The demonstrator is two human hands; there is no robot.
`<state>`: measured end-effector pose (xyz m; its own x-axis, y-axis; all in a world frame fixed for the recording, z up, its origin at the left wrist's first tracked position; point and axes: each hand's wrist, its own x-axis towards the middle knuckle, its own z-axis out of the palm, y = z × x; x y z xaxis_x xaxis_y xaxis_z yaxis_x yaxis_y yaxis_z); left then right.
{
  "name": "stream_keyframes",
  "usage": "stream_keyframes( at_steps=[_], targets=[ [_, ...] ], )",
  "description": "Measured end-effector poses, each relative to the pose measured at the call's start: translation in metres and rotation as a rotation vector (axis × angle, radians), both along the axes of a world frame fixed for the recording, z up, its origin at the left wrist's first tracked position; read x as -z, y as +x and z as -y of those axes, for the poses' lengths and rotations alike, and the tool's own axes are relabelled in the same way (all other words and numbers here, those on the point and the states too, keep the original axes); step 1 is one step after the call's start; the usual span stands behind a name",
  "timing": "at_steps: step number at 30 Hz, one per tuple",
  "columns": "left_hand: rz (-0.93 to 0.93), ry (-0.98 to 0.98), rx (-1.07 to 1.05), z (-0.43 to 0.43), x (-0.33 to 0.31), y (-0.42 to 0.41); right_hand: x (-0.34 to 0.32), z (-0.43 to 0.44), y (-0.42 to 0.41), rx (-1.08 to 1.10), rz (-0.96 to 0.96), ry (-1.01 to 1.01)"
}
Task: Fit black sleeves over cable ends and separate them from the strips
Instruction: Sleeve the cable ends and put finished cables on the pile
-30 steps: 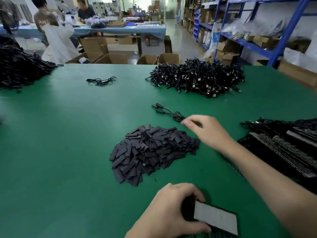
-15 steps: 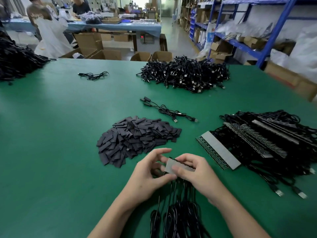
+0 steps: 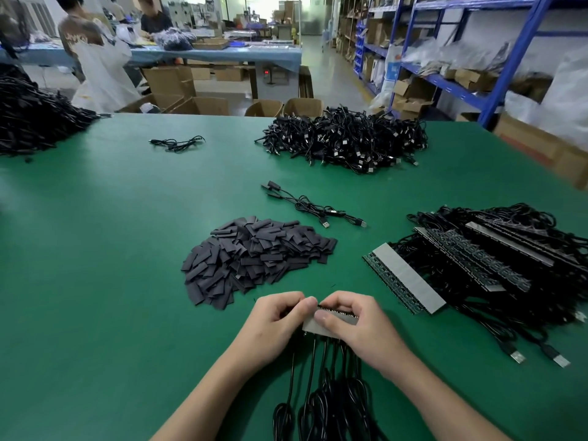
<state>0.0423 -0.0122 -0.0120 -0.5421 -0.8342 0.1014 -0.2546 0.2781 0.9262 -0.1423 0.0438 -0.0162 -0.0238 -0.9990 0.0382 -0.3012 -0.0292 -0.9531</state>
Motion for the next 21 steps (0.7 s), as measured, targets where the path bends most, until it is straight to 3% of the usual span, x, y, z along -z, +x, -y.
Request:
stream_keyframes(
  at_steps=[21],
  targets=[
    [-0.063, -0.002, 0.134, -0.0024, 0.0009, 0.0013, -0.0037, -0.0021, -0.0012, -0.079, 0.154, 0.050]
  ],
)
